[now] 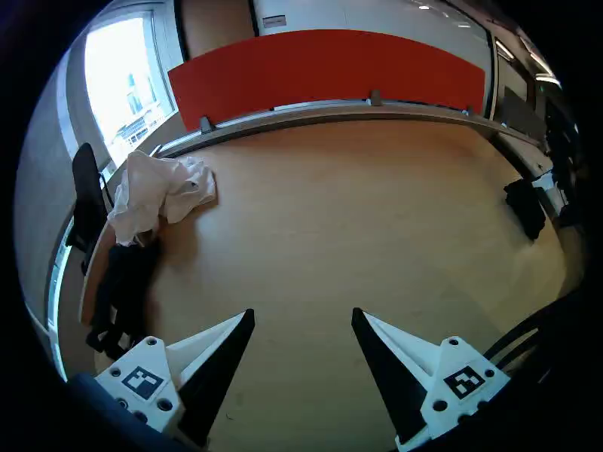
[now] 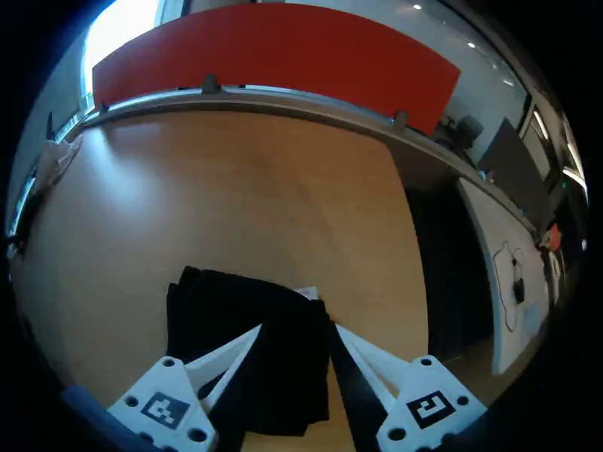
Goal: Fold towel
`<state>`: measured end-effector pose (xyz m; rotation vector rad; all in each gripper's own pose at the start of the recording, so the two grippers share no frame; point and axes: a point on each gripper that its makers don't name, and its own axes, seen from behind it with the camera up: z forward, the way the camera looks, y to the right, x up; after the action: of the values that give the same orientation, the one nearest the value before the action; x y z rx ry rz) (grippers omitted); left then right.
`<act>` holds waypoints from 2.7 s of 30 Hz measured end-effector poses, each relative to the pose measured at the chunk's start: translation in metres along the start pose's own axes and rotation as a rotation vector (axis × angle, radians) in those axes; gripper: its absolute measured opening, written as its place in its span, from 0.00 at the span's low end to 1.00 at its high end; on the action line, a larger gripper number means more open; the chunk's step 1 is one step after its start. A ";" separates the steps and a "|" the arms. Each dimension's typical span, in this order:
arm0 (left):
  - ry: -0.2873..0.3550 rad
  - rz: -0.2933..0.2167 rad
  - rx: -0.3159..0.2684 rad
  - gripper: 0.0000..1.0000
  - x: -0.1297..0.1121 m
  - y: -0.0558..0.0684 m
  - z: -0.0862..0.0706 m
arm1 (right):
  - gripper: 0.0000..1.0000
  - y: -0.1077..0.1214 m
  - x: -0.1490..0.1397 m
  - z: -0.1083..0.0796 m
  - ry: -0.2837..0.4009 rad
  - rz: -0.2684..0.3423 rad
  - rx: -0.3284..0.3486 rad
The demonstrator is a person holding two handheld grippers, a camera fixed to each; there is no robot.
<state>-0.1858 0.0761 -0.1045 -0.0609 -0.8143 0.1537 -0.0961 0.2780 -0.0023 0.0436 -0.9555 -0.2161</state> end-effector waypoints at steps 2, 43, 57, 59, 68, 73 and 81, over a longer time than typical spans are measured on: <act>0.000 -0.001 0.001 0.96 0.000 0.000 0.000 | 0.63 -0.001 -0.001 0.000 -0.001 -0.008 0.001; 0.008 -0.009 0.004 0.96 -0.003 -0.005 -0.007 | 1.00 -0.033 0.013 -0.001 0.047 0.018 0.065; 0.005 -0.011 0.009 0.96 -0.003 -0.008 -0.007 | 1.00 -0.042 0.010 0.008 0.038 0.022 0.087; 0.004 -0.009 0.011 0.96 -0.003 -0.008 -0.007 | 1.00 -0.042 0.006 0.011 0.031 0.021 0.089; -0.006 -0.011 0.024 0.96 -0.009 -0.013 -0.011 | 1.00 -0.044 -0.006 0.026 0.011 0.028 0.095; -0.009 -0.008 0.030 0.96 -0.011 -0.013 -0.013 | 1.00 -0.044 -0.010 0.033 0.005 0.034 0.102; -0.005 -0.015 0.030 0.96 -0.010 -0.013 -0.012 | 1.00 -0.045 -0.002 0.026 0.029 0.039 0.105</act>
<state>-0.1819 0.0615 -0.1184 -0.0265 -0.8172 0.1520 -0.1261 0.2364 0.0053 0.1245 -0.9378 -0.1291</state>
